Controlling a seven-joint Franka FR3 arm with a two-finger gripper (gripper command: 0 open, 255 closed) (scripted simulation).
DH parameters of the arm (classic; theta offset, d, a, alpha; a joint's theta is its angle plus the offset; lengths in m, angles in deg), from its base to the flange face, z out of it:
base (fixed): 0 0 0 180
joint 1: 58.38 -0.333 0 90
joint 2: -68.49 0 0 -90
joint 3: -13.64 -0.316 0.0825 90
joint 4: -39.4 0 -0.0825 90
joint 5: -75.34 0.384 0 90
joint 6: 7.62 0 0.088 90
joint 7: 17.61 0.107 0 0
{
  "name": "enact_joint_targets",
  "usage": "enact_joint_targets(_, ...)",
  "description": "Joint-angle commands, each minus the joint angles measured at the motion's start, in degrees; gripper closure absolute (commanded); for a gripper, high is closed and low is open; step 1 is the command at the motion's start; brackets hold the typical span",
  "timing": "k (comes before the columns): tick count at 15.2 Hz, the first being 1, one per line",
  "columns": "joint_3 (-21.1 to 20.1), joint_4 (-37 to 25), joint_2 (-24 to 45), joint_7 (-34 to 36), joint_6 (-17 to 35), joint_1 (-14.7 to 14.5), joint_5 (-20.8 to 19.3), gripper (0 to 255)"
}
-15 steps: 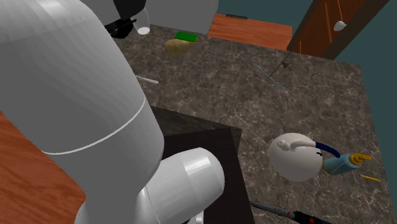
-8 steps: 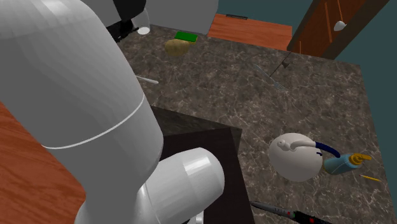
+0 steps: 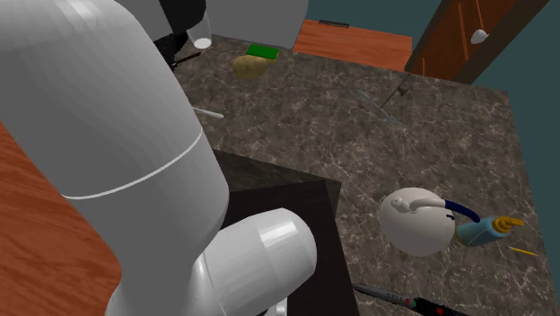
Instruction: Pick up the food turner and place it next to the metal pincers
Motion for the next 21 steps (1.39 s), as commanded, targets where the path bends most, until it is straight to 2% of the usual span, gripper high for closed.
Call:
enact_joint_targets(1, 0.0, 0.6, 0.7, 0.1, 1.3, 0.0, 0.0, 255)
enact_joint_targets(21, 0.0, 1.8, 10.2, 0.5, 12.0, 0.1, -0.1, 255)
